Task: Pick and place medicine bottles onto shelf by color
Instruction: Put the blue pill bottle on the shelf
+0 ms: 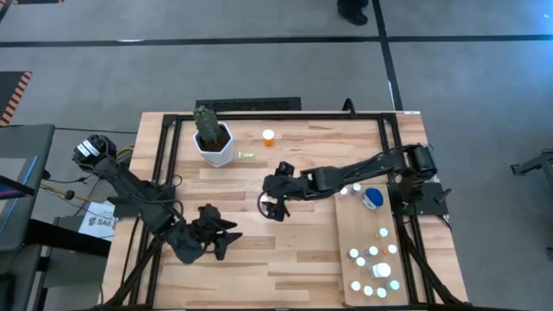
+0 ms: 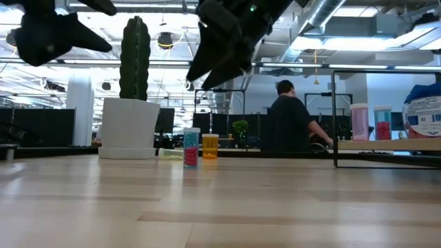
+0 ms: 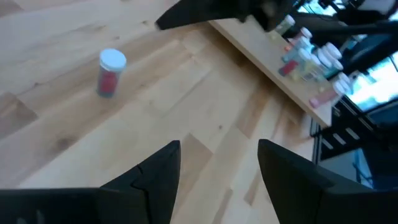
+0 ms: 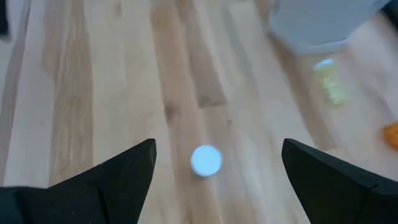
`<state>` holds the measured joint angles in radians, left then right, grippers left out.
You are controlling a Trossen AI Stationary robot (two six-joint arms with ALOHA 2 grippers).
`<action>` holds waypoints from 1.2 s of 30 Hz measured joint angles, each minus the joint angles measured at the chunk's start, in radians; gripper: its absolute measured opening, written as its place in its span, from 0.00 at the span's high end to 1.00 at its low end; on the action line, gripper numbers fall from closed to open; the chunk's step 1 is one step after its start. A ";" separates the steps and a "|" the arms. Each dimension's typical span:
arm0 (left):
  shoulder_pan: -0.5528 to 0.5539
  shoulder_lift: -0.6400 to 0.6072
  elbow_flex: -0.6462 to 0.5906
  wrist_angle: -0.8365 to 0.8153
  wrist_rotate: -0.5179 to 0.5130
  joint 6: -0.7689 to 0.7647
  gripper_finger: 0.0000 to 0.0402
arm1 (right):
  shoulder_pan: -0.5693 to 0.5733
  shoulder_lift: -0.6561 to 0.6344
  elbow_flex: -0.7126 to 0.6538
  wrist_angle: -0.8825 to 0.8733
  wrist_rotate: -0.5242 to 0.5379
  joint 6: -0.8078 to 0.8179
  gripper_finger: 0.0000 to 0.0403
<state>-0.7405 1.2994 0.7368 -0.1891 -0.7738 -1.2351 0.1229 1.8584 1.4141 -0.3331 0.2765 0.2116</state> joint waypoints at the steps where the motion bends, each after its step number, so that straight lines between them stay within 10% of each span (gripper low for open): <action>1: -0.008 0.000 0.000 0.000 -0.001 -0.001 0.50 | 0.002 0.013 0.008 -0.004 -0.010 -0.003 0.09; 36: -0.027 0.000 0.000 -0.083 -0.023 -0.047 0.50 | -0.046 0.225 0.053 0.043 -0.016 0.009 0.09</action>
<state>-0.7673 1.2995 0.7372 -0.2718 -0.7971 -1.2822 0.0774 2.0831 1.4670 -0.2896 0.2604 0.2203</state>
